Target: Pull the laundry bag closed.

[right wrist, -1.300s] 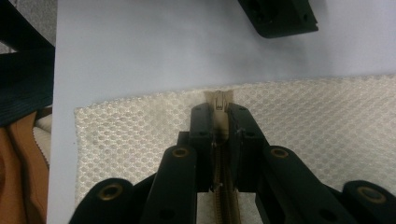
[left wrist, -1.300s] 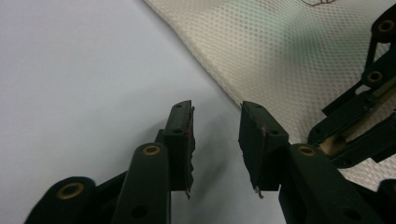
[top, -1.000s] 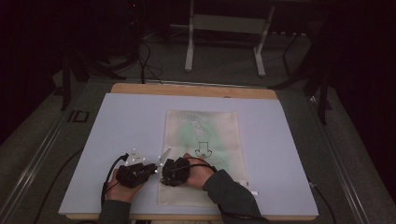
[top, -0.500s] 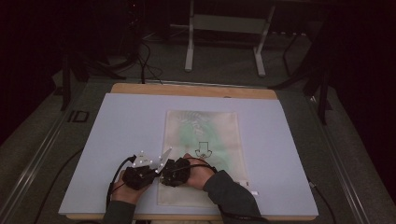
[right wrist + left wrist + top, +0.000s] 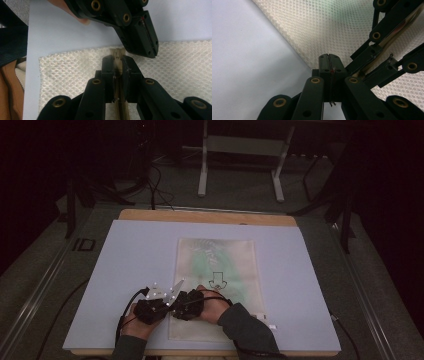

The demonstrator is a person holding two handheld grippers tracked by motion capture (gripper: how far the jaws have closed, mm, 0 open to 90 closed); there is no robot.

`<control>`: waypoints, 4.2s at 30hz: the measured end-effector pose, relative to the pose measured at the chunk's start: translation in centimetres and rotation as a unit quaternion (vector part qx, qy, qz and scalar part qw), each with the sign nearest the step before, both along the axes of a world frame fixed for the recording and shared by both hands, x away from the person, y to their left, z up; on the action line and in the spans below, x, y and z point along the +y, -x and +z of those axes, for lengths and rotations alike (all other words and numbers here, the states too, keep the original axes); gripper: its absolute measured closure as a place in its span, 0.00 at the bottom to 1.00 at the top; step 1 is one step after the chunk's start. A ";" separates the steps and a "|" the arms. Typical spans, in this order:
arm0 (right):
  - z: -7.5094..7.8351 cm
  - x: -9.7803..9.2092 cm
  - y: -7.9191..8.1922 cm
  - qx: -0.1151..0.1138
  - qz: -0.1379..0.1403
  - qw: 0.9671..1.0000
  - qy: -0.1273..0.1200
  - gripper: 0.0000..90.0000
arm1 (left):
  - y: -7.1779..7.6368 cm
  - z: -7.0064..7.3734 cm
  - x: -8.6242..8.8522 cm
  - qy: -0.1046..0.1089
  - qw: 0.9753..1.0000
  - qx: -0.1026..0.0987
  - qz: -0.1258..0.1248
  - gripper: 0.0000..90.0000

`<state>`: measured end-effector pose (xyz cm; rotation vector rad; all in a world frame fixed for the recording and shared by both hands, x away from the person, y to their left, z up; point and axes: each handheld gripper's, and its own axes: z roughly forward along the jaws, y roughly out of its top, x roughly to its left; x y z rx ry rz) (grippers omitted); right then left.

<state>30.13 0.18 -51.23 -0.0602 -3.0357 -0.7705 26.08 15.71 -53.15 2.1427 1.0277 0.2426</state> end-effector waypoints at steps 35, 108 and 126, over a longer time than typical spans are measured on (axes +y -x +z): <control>0.3 -1.4 0.2 -0.010 0.010 1.000 0.023 0.91 | -0.1 0.1 -0.2 -0.012 1.000 0.011 0.008 1.00; 0.8 -5.1 0.7 -0.015 0.011 0.999 0.050 0.92 | -0.1 0.1 -0.3 -0.012 1.000 0.015 0.011 1.00; 0.9 -6.0 0.7 -0.014 0.008 0.998 0.055 0.92 | -0.2 0.1 -0.2 -0.011 1.000 0.017 0.012 1.00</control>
